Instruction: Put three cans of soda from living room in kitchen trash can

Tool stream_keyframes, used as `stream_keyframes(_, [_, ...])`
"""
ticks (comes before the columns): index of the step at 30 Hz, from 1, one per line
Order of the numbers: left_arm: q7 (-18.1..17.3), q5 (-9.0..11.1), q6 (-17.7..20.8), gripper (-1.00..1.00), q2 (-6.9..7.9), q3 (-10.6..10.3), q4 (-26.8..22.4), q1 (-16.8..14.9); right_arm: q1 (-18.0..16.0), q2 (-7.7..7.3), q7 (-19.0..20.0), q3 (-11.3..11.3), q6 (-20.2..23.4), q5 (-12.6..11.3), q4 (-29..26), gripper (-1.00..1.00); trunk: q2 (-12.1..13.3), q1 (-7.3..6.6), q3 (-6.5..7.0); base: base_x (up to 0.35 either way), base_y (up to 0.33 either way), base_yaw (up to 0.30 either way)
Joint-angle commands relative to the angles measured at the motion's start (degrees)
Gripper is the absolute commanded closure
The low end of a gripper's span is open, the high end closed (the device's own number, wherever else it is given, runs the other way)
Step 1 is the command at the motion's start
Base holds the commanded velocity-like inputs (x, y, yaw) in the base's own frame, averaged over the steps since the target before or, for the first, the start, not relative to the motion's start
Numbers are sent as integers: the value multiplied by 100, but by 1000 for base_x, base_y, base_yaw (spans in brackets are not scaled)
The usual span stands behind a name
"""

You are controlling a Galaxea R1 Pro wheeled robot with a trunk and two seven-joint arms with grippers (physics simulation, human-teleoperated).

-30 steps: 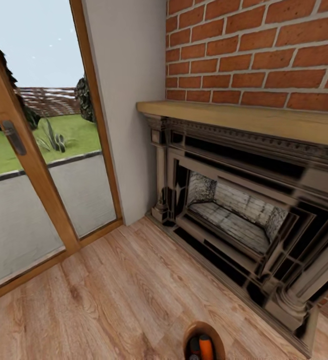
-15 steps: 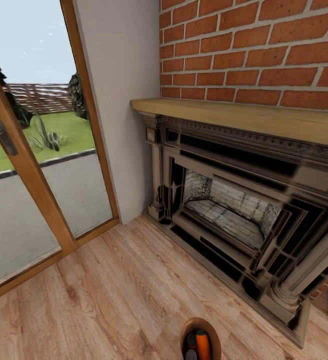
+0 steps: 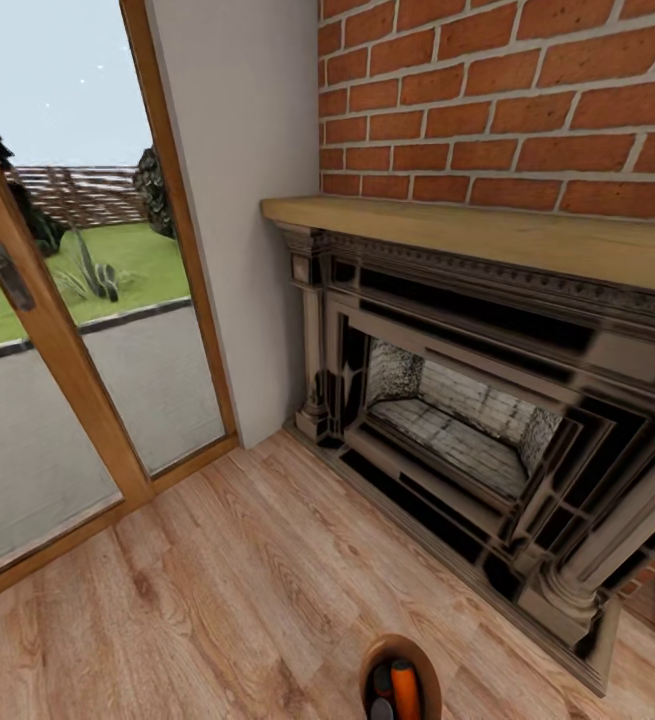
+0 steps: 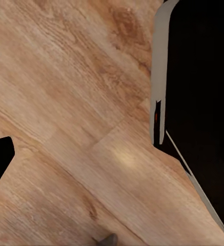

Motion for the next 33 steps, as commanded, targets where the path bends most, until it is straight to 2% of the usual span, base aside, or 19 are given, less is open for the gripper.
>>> stream_keyframes(1, [1, 2, 0, -100, -5, 3, -1, -1, 0, 2, 0, 0, 0, -1, 0, -100, 0, 0, 0, 0, 0, 0])
stream_keyframes(9, [0, 1, 0, -100, -20, -3, -6, -3, 0, 33, 1, 6, 0, -1, 0, -100, 0, 0, 0, 0, 0, 0])
stream_keyframes(18, [1, 1, 0, -100, -22, -1, -6, -3, 0, 174, 1, 10, -3, -1, -1, -100, 0, 0, 0, 0, 0, 0])
stream_keyframes(33, [-2, 1, 0, -100, -22, -4, -6, -3, 0, 192, 2, 10, 1, -1, -1, -100, 0, 0, 0, 0, 0, 0])
